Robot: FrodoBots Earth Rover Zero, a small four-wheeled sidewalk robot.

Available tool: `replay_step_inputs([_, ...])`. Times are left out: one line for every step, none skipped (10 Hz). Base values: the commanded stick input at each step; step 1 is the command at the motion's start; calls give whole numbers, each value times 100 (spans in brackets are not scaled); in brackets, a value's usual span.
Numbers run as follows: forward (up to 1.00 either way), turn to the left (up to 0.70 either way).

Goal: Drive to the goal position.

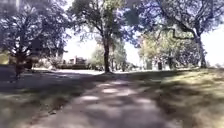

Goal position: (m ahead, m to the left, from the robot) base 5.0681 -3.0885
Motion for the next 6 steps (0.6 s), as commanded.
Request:
replay_step_inputs([85, -3])
replay_step_inputs([85, -3])
replay_step_inputs([85, -9])
replay_step_inputs([85, -12])
replay_step_inputs([85, -23])
replay_step_inputs([85, -34])
